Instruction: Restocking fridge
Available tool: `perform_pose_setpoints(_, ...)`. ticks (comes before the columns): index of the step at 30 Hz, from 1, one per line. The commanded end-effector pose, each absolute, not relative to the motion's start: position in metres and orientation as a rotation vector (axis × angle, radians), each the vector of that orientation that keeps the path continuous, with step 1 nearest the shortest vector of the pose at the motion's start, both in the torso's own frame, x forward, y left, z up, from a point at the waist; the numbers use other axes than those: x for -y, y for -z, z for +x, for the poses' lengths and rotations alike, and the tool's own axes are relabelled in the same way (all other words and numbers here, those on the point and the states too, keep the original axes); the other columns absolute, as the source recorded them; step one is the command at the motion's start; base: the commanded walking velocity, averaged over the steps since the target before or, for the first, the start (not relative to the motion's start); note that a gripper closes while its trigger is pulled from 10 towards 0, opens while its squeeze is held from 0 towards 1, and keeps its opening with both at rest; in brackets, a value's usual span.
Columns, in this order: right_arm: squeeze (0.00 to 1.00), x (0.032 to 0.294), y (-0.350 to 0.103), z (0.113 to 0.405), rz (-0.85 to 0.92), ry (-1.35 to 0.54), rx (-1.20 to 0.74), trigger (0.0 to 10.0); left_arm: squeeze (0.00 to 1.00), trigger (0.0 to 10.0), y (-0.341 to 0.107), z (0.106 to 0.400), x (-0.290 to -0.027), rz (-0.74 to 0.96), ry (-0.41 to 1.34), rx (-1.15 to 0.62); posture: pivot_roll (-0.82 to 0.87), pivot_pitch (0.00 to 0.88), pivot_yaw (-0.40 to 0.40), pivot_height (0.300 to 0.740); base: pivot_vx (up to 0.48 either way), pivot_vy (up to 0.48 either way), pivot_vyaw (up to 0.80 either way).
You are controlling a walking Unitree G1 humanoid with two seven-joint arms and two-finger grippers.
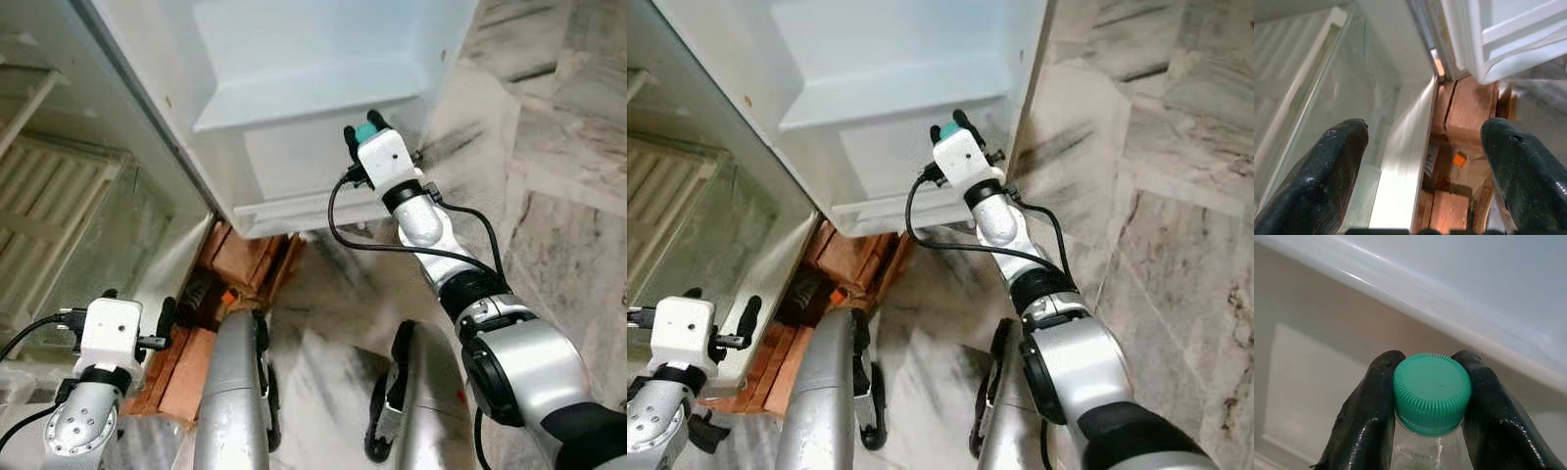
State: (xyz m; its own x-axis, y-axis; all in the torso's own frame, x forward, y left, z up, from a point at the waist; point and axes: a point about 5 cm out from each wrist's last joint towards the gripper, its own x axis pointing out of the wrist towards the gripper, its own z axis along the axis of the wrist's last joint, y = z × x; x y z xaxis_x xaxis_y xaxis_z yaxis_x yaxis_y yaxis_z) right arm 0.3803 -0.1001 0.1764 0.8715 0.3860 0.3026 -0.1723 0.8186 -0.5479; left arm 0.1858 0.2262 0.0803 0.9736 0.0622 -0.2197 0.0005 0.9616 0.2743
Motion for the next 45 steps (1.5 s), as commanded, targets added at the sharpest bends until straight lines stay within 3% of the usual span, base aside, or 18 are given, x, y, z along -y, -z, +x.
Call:
perform_pose_setpoints(1, 0.0, 0.11, -0.165, 0.38, -0.58, -0.278, 0.365, 10.0, 0.0, 10.0, -0.081, 0.181, -0.232, 0.291, -0.041, -0.25, 0.27, 0.341, 0.087, 0.58, 0.0, 0.0, 0.0)
perform_pose_setpoints(11, 0.0, 0.099, -0.166, 0.375, -0.63, -0.295, 0.453, 10.0, 0.0, 10.0, -0.083, 0.179, -0.233, 0.302, -0.038, -0.262, 0.29, 0.345, 0.096, 0.58, 0.0, 0.0, 0.0)
perform_pose_setpoints(15, 0.0, 0.083, -0.191, 0.374, -0.551, -0.324, 0.586, 10.0, 0.0, 10.0, -0.083, 0.178, -0.234, 0.304, -0.035, -0.269, 0.28, 0.344, 0.098, 0.58, 0.0, 0.0, 0.0)
perform_pose_setpoints(19, 0.0, 0.077, -0.193, 0.372, -0.529, -0.353, 0.601, 10.0, 0.0, 10.0, -0.083, 0.18, -0.233, 0.304, -0.032, -0.272, 0.28, 0.342, 0.1, 0.58, 0.0, 0.0, 0.0)
perform_pose_setpoints(22, 0.0, 0.084, -0.179, 0.374, -0.544, -0.342, 0.512, 10.0, 0.0, 10.0, -0.083, 0.181, -0.232, 0.304, -0.026, -0.274, 0.28, 0.343, 0.1, 0.58, 0.0, 0.0, 0.0)
perform_pose_setpoints(25, 0.0, 0.115, -0.147, 0.381, -0.477, -0.215, 0.221, 10.0, 0.0, 10.0, -0.082, 0.182, -0.231, 0.303, -0.021, -0.276, 0.28, 0.341, 0.099, 0.58, 0.0, 0.0, 0.0)
perform_pose_setpoints(35, 0.0, 0.157, -0.123, 0.381, -0.267, -0.013, -0.019, 10.0, 0.0, 10.0, -0.081, 0.186, -0.231, 0.306, -0.01, -0.284, 0.28, 0.333, 0.1, 0.58, 0.0, 0.0, 0.0)
perform_pose_setpoints(36, 0.09, 0.162, -0.12, 0.381, -0.236, 0.02, -0.053, 10.0, 0.0, 10.0, -0.081, 0.187, -0.231, 0.308, -0.008, -0.283, 0.28, 0.33, 0.101, 0.58, 0.0, 0.0, 0.0)
perform_pose_setpoints(37, 0.09, 0.162, -0.12, 0.381, -0.236, 0.02, -0.053, 10.0, 0.0, 10.0, -0.081, 0.187, -0.231, 0.308, -0.008, -0.283, 0.28, 0.33, 0.101, 0.58, 0.0, 0.0, 0.0)
perform_pose_setpoints(38, 0.77, 0.166, -0.118, 0.38, -0.206, 0.045, -0.071, 10.0, 0.0, 10.0, -0.081, 0.188, -0.231, 0.311, -0.005, -0.282, 0.28, 0.327, 0.102, 0.58, 0.0, 0.0, 0.0)
perform_pose_setpoints(39, 1.0, 0.168, -0.117, 0.38, -0.187, 0.056, -0.079, 10.0, 0.0, 10.0, -0.08, 0.188, -0.231, 0.312, -0.004, -0.281, 0.27, 0.326, 0.103, 0.58, 0.0, 0.0, 0.0)
perform_pose_setpoints(45, 1.0, 0.172, -0.117, 0.38, -0.166, 0.064, -0.085, 10.0, 0.0, 10.0, -0.079, 0.194, -0.231, 0.309, 0.005, -0.283, 0.26, 0.316, 0.106, 0.58, 0.0, 0.0, 0.0)
